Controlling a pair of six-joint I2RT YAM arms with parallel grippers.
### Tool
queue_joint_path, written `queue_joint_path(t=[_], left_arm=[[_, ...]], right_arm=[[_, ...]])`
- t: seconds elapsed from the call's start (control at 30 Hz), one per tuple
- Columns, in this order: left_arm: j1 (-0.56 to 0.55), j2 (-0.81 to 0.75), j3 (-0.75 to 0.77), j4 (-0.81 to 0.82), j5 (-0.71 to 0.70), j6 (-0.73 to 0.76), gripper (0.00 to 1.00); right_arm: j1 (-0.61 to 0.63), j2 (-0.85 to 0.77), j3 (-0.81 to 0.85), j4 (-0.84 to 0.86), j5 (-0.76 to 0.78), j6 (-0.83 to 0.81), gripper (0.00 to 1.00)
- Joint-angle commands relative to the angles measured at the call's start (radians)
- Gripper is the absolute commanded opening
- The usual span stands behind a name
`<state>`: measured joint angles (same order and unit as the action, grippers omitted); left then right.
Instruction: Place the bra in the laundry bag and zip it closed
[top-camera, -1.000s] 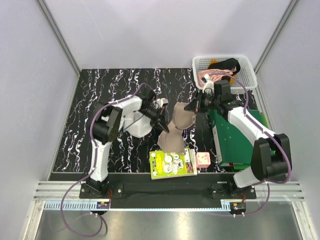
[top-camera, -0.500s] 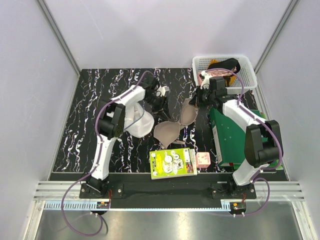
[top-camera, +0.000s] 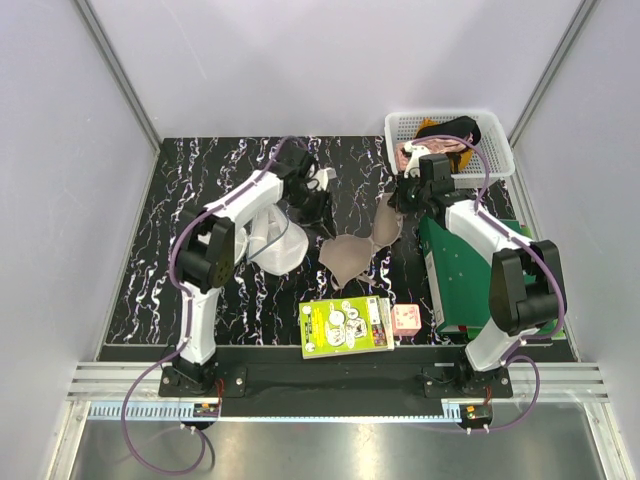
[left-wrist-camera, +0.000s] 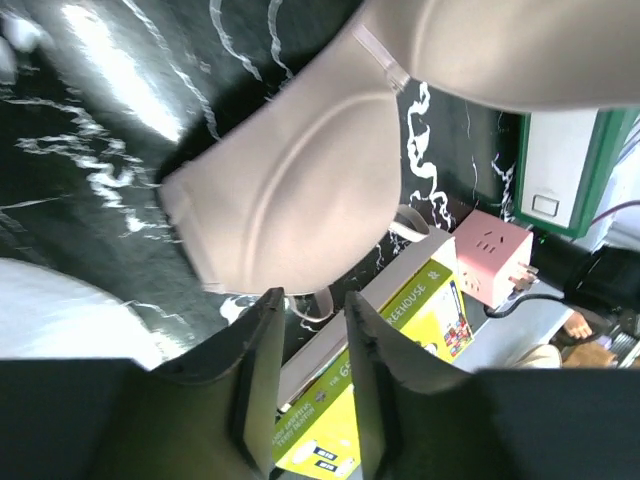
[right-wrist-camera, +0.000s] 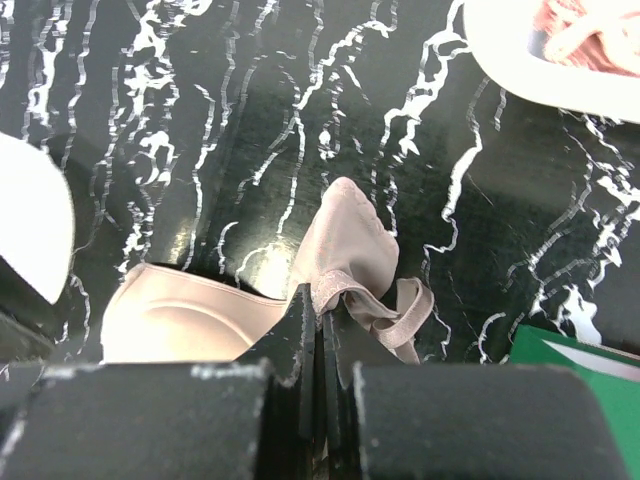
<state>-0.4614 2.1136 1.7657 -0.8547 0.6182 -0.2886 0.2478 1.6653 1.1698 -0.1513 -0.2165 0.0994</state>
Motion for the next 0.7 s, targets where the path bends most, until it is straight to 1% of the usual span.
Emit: queue_joint_path(t=[0.0, 0.07, 0.2, 0.37, 0.43, 0.6, 0.67], left_arm=[[-0.040, 0.006, -0.055, 0.058, -0.043, -0.032, 0.27], [-0.046, 0.031, -0.064, 0.074, -0.048, -0.043, 0.25], [-0.056, 0.058, -0.075, 0.088, -0.080, -0.050, 0.24], [-0.063, 0.098, -0.091, 0.121, -0.075, -0.075, 0.21], [-0.066, 0.101, -0.098, 0.137, -0.077, -0.087, 0.20], [-0.068, 0.094, -0.100, 0.169, -0.074, -0.116, 0.19], [-0.069, 0.086, -0.107, 0.180, -0.078, -0.127, 0.18]], right_arm=[[0.010, -0.071, -0.010, 0.029, 0.054, 0.020, 0.00], [0.033, -0.094, -0.010, 0.018, 0.063, 0.023, 0.00], [0.094, -0.121, -0.021, -0.013, 0.118, 0.028, 0.00], [0.177, -0.125, -0.021, -0.067, 0.238, 0.048, 0.00], [0.214, -0.127, -0.024, -0.077, 0.276, 0.089, 0.00], [0.263, -0.098, -0.018, -0.080, 0.258, 0.250, 0.00], [0.289, -0.079, -0.009, -0.083, 0.258, 0.282, 0.01]])
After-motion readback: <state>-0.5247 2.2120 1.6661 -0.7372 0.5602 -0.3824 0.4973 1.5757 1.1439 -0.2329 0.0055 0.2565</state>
